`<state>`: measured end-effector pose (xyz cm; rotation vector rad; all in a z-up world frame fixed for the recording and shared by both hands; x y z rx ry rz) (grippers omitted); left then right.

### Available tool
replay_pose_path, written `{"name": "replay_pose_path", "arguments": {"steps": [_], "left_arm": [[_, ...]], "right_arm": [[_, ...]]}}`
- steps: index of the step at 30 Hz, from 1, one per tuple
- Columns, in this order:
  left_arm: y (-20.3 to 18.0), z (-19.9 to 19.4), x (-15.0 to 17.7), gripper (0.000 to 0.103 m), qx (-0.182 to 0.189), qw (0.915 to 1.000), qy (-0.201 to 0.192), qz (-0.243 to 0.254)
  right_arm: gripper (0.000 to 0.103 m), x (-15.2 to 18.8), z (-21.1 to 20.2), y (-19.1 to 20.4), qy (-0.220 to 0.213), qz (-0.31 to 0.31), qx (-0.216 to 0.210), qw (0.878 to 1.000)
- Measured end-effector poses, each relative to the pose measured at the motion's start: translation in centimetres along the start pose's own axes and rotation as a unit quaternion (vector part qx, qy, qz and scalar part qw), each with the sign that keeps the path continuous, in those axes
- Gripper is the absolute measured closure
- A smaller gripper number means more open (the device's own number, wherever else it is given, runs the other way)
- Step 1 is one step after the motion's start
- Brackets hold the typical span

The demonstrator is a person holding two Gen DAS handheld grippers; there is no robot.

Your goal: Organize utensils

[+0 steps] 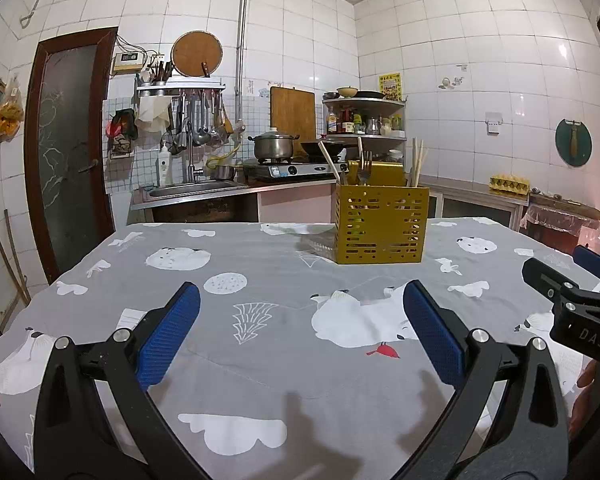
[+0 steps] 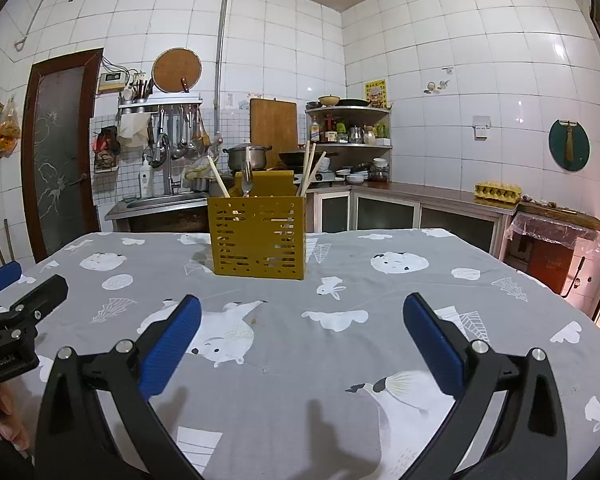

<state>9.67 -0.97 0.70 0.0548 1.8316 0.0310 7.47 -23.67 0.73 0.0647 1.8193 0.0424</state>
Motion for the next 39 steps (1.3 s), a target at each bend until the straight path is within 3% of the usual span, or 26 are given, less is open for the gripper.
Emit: {"name": "replay_pose_path", "arguments": {"steps": [39], "left_arm": [[-0.03, -0.34, -0.12, 0.005, -0.004, 1.0000, -0.008, 0.002]], "right_arm": [[0.004, -0.31, -0.41, 0.13, -0.008, -0.001, 0.002, 1.000]]}}
Point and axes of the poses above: each gripper's, at about its wrist camera, not at the fingertips, and z roughly the way its jaws point, y to its left, x to its underside, the point moved 3 cm from there along z, roughly the way its jaws point, and after that the axes turned 8 degrees about -x, right-handed, at the moved point
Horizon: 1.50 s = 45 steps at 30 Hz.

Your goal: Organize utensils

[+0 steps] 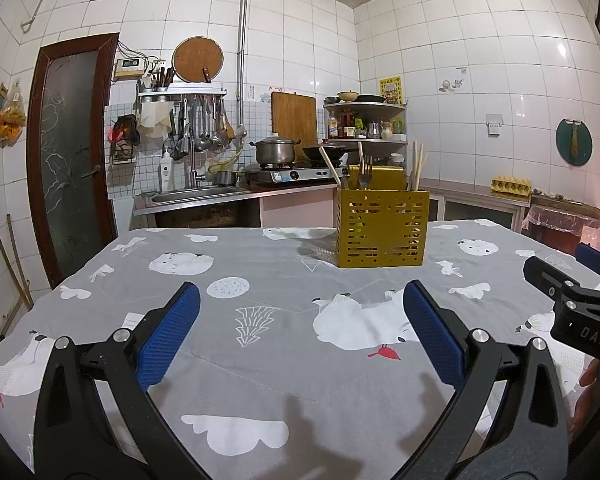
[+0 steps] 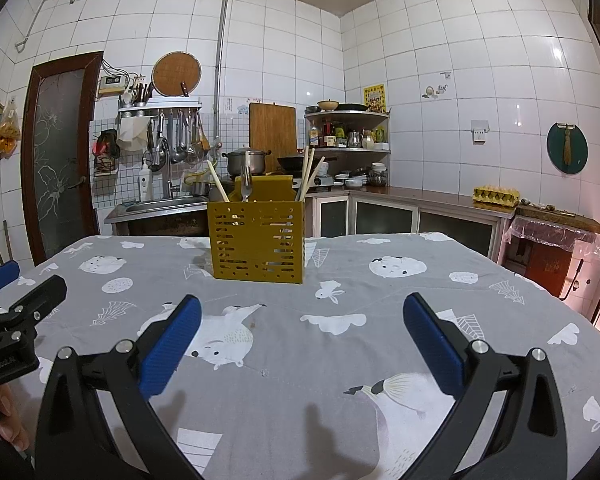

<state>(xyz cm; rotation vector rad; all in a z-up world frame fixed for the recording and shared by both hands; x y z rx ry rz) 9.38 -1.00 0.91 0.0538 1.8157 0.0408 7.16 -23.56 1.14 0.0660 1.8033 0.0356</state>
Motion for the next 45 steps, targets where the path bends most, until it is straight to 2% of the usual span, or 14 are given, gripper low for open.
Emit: {"name": "replay_pose_path", "arguments": {"steps": [45], "left_arm": [[0.06, -0.20, -0.38, 0.005, -0.004, 1.0000, -0.007, 0.000]], "right_arm": [[0.004, 0.03, 0.04, -0.01, 0.000, 0.000, 0.000, 1.000]]}}
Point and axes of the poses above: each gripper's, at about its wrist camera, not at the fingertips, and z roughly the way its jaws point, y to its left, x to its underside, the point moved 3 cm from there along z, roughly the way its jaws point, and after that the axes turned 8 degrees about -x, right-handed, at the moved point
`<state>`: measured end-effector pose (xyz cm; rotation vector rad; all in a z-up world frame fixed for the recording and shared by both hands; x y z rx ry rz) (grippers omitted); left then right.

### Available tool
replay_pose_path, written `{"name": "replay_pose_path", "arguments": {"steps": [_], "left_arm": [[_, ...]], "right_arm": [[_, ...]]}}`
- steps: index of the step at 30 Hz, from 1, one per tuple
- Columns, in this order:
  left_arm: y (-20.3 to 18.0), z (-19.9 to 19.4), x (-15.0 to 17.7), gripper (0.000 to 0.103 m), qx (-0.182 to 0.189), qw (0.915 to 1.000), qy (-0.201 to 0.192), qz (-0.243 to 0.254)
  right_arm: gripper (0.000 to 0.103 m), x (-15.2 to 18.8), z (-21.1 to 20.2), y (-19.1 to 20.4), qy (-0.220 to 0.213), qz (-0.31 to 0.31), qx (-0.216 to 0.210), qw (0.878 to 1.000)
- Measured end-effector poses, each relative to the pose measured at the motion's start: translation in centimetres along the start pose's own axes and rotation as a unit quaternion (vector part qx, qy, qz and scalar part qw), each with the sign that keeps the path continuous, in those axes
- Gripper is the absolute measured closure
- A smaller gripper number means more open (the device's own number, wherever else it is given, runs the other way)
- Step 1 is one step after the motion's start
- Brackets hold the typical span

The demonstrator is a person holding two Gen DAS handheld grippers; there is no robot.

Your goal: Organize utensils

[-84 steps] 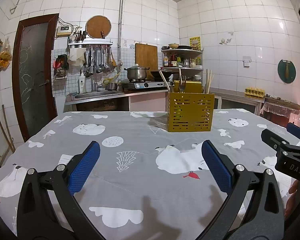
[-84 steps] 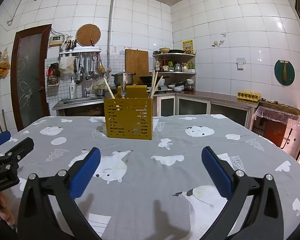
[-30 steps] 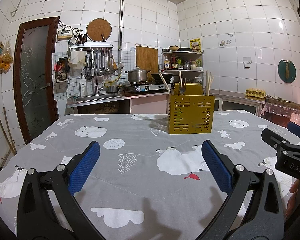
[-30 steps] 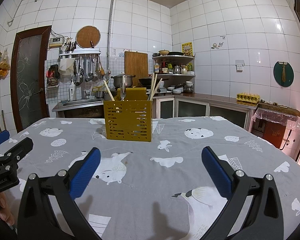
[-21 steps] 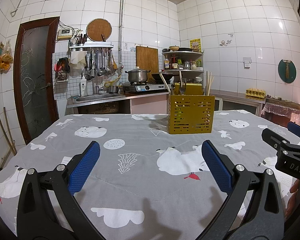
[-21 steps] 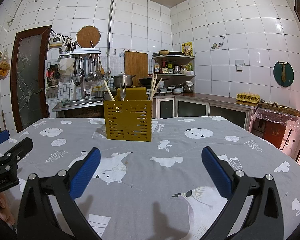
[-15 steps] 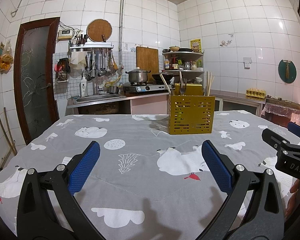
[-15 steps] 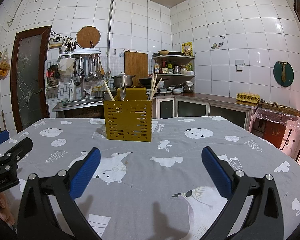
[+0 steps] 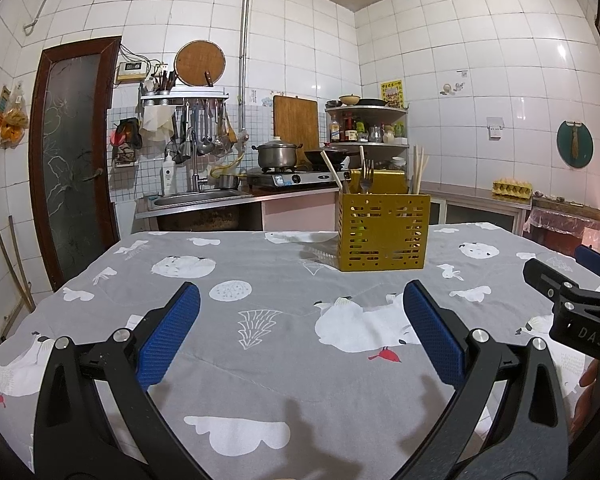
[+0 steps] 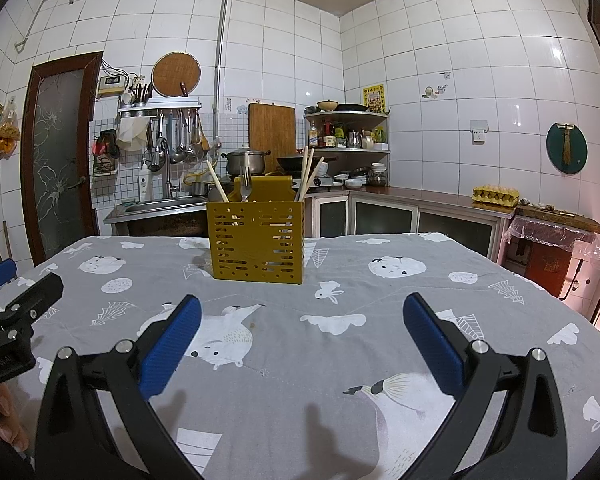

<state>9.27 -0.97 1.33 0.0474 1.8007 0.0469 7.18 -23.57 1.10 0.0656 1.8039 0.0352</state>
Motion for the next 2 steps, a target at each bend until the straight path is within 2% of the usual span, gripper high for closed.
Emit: {"name": "replay_pose_path", "arguments": {"steps": [2], "left_arm": [[0.00, 0.00, 0.00, 0.005, 0.000, 1.0000, 0.000, 0.000]], "right_arm": [[0.004, 0.01, -0.02, -0.01, 0.000, 0.000, 0.000, 1.000]]}}
Point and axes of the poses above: each gripper's, at about its wrist camera, not at the fingertips, and z roughly the way its jaws point, y to its left, x to its underside, the point moved 3 cm from there along z, roughly the way its jaws point, and after that the axes turned 8 degrees about -x, right-handed, at the moved point
